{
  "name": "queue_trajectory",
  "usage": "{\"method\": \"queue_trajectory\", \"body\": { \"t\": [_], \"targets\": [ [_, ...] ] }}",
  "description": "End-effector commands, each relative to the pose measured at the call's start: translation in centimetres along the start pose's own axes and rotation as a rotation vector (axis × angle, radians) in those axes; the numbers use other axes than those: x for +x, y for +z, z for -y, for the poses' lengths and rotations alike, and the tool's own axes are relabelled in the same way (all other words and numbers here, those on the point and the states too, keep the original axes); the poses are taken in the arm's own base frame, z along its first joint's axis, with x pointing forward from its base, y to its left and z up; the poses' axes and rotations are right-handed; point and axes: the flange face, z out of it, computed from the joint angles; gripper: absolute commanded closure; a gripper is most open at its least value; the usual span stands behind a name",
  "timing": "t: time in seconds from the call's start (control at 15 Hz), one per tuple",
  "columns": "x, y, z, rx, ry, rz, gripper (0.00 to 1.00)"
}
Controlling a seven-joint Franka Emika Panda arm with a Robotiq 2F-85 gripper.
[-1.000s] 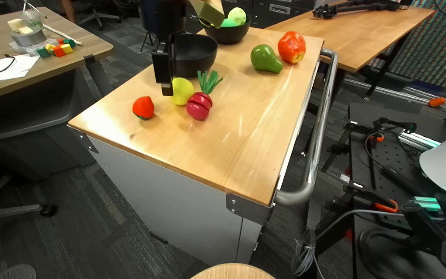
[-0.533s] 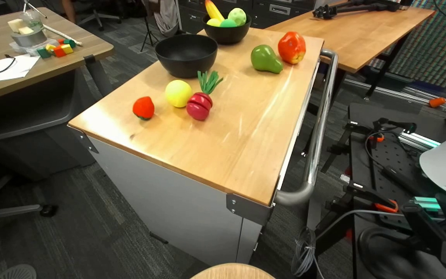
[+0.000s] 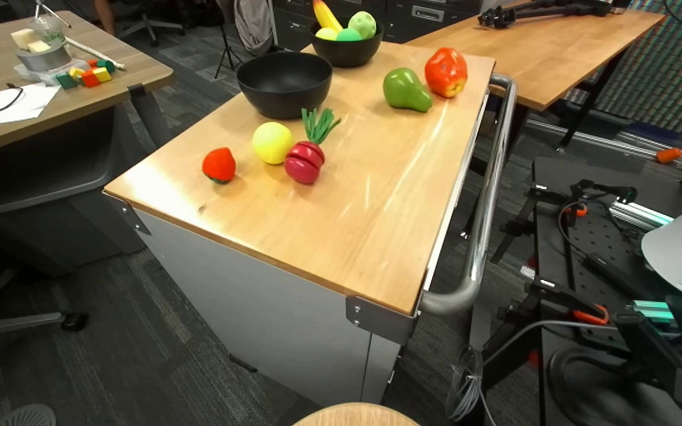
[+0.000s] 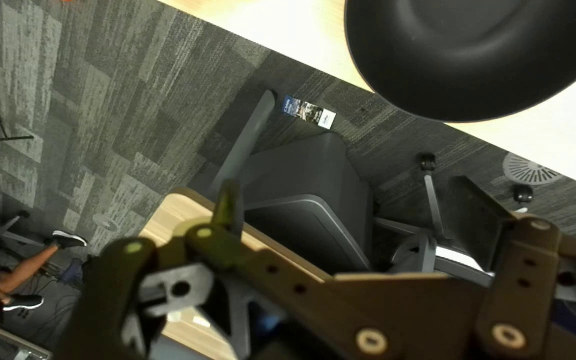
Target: Take the toy fruits and vegetables from the black bowls and place them on the table
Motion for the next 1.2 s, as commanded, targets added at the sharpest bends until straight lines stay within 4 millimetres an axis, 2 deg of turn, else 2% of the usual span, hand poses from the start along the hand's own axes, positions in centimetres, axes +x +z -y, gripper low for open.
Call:
{"method": "queue_trajectory", "body": {
  "t": [0.0, 0.13, 0.27, 0.4, 0.6, 0.8, 1.13],
  "targets": [
    [0.9, 0.9, -0.3, -0.02, -0.014, 0.02, 0.0],
    [1.2, 2.3, -3.3, -0.062, 0.054, 0.042, 0.0],
    [0.6, 3.3, -7.7, -0.076, 0.156, 0.039, 0.0],
    [-0.7, 4.5, -12.6, -0.102, 0.274, 0.041, 0.0],
    [-2.9, 6.8, -17.7, -0.131, 0.413, 0.062, 0.0],
    [-4.4, 9.1, -19.7, -0.135, 0.498, 0.097, 0.0],
    [-5.0, 12.2, -19.1, -0.105, 0.584, 0.151, 0.0]
  ]
}}
